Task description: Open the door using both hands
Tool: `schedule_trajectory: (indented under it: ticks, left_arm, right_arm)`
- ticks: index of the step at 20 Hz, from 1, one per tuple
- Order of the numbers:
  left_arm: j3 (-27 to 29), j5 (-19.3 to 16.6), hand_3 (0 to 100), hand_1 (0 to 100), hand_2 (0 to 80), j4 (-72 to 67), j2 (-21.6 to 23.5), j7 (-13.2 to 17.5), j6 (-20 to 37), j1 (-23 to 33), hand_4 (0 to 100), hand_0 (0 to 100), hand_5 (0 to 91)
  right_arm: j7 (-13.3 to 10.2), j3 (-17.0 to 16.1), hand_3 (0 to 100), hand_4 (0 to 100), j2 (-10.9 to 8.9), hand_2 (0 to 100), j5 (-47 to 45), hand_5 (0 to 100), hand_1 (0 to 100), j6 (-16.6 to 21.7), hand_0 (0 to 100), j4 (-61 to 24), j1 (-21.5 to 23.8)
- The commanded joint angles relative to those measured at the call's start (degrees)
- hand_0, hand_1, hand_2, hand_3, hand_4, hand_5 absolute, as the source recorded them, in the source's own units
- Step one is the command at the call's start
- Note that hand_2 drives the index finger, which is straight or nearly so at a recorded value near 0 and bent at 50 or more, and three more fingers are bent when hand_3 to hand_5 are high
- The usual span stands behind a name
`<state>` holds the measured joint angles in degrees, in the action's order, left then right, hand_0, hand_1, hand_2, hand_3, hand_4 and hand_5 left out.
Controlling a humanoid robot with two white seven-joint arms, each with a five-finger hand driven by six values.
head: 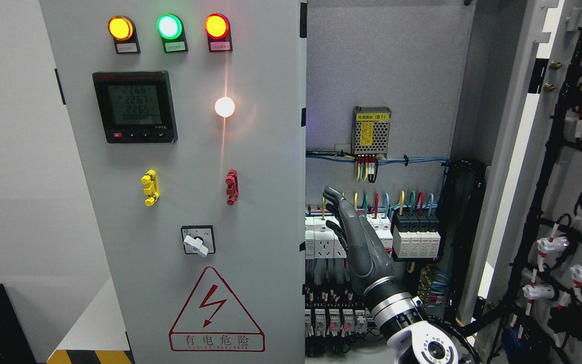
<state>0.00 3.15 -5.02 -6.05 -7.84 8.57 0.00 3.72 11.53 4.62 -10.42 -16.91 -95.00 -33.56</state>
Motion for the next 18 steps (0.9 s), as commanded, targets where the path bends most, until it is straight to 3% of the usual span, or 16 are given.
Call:
schedule_trajectory:
  ticks: [1, 7, 10, 14, 18]
  left_arm:
    - [-1.4, 0.0, 0, 0, 0.0, 0.0, 0.0, 0.0, 0.0, -1.6, 0, 0, 0.0]
    - [-1.4, 0.0, 0, 0, 0.0, 0.0, 0.0, 0.0, 0.0, -1.6, 0, 0, 0.0]
    - [-1.4, 0.0, 0, 0, 0.0, 0.0, 0.0, 0.0, 0.0, -1.6, 0, 0, 0.0]
    - [-1.4, 0.0, 0, 0, 0.0, 0.0, 0.0, 0.0, 0.0, -1.6, 0, 0, 0.0]
    - [-1.4, 0.0, 0, 0, 0.0, 0.0, 0.0, 0.0, 0.0, -1.6, 0, 0, 0.0]
  right_arm:
    - [0.2, -1.0, 0, 0, -0.4, 0, -1.4, 0, 0, -1.4, 19, 4.3, -2.4]
    - [0.4, -1.3, 0, 0, -0.49, 0, -1.7, 0, 0, -1.5, 19, 5.1, -3.1]
    - [2.8, -1.3, 0, 0, -0.66, 0, -5.3, 0, 0, -2.2, 19, 5.2, -3.7]
    - [3.3, -1.3, 0, 0, -2.33, 0, -6.5, 0, 0, -3.2, 19, 5.2, -4.1]
    - [6.0, -1.6, 0, 0, -2.51, 0, -6.5, 0, 0, -3.3, 19, 6.1, -4.9]
